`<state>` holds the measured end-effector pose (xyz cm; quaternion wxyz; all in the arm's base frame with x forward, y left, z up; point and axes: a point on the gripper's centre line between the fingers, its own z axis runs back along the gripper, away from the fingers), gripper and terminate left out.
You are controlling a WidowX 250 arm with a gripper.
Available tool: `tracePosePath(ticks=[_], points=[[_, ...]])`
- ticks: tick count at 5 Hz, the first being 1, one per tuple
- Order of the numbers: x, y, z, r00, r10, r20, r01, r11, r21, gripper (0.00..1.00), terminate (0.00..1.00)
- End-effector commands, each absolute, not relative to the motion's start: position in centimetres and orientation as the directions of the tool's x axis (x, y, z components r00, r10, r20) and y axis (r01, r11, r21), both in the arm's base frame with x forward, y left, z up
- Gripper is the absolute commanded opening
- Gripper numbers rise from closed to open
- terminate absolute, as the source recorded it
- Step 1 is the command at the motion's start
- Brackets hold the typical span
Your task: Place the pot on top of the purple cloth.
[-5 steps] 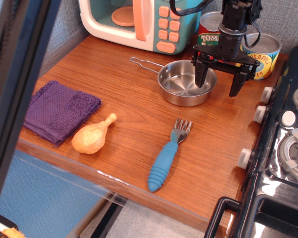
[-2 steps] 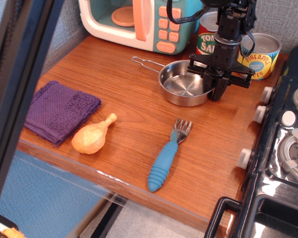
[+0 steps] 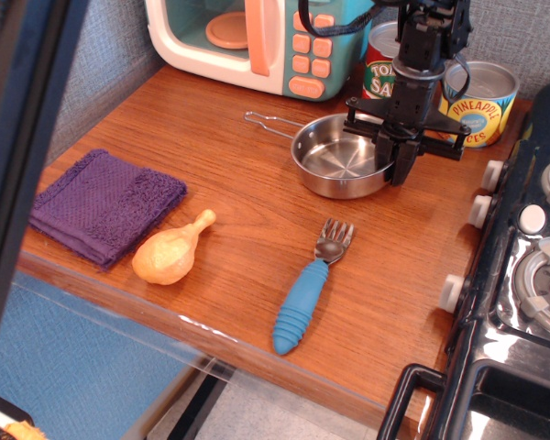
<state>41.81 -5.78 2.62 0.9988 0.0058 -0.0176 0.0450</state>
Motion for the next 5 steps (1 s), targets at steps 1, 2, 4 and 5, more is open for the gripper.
tracePosePath(ticks=[1,2,4,5], points=[[39.5,-4.2,12.9,0.970,0.076,0.229,-0.062,0.996,-0.070,0.00,0.00],[36.2,-1.1,13.0,0.978,0.035,0.207,-0.024,0.998,-0.053,0.00,0.00],[30.6,6.5,8.8,0.992,-0.088,0.085,0.082,0.994,0.072,0.00,0.00],[29.9,8.7,7.5,0.993,-0.108,0.042,0.104,0.991,0.087,0.00,0.00]])
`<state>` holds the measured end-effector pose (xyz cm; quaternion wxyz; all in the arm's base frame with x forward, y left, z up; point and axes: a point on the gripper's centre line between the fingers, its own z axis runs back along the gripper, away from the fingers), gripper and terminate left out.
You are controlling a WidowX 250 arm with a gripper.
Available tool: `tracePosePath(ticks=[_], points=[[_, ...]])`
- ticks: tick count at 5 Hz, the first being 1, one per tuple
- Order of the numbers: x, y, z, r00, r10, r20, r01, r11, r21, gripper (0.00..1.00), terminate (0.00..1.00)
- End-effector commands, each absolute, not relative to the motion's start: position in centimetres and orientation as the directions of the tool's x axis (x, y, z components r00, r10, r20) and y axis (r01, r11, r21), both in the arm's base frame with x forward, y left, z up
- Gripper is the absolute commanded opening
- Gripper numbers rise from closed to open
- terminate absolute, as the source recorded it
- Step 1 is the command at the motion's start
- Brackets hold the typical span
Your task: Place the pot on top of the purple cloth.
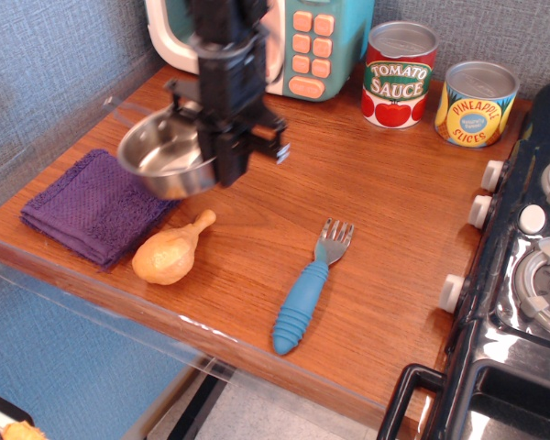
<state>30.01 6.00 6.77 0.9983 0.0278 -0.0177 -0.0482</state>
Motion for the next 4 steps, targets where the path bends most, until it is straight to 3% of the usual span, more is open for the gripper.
tracePosePath(ticks=[1,4], points=[[29.7,10.5,7.0,0.995,-0.095,0.009,0.094,0.991,0.095,0.00,0.00],[27.7,12.1,6.3,0.996,-0.088,-0.032,0.090,0.994,0.068,0.00,0.00]])
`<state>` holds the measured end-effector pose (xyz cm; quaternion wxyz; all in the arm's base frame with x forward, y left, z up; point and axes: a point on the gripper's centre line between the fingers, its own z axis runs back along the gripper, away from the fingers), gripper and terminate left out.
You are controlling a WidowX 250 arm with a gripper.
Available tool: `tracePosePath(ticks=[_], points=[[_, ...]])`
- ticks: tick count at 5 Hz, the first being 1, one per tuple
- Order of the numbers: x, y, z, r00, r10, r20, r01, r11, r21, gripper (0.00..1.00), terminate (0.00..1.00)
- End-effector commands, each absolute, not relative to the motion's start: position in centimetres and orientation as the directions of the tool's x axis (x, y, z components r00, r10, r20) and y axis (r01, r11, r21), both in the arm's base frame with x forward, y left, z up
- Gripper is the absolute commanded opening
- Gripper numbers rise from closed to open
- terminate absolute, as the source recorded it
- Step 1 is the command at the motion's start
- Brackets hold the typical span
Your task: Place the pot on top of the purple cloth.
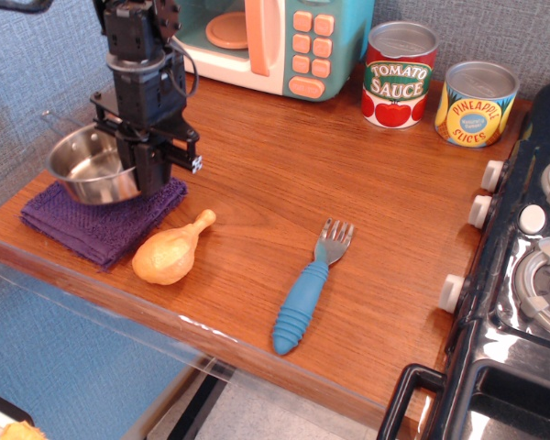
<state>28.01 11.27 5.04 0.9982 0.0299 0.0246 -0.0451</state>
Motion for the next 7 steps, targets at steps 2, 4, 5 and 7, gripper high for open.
tracePosePath(ticks=[2,4,5,7], points=[[27.1,12.0,5.5,0.995,-0.084,-0.057,0.088,0.993,0.077,0.00,0.00],[27.3,12.2,5.3,0.998,-0.023,-0.055,0.026,0.999,0.044,1.00,0.00],[27.3,11.5,6.3,0.999,-0.030,-0.011,0.030,0.999,0.026,1.00,0.00],[27.3,7.8,10.4,0.984,-0.030,0.173,0.038,0.998,-0.044,1.00,0.00]])
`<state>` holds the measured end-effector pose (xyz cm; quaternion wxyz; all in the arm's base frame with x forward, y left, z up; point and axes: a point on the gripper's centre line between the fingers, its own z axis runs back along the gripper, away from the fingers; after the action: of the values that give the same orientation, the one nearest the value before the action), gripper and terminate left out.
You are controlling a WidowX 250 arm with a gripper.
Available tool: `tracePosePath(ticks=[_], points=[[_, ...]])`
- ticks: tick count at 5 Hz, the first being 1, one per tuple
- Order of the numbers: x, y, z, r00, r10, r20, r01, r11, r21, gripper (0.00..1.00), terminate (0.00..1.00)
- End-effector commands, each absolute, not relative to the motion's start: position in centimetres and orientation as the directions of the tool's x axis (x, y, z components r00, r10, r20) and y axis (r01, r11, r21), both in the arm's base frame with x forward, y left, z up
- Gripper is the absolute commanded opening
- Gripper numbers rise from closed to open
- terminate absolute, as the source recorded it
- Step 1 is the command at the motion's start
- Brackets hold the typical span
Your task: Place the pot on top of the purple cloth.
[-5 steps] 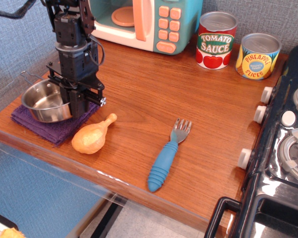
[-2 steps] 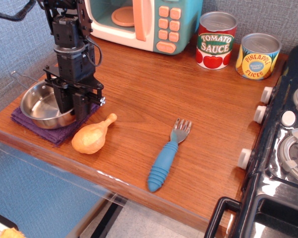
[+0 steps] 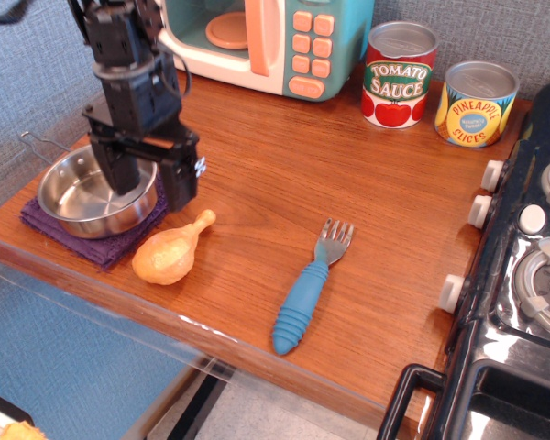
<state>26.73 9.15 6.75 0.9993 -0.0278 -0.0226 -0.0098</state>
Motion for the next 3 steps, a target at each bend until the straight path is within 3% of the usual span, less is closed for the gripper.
tracePosePath(ticks=[1,3], points=[[27.9,6.5,10.5,0.984,-0.020,0.175,0.028,0.999,-0.045,1.00,0.00],[29.6,4.8,9.5,0.990,-0.019,0.139,0.017,1.000,0.017,1.00,0.00]])
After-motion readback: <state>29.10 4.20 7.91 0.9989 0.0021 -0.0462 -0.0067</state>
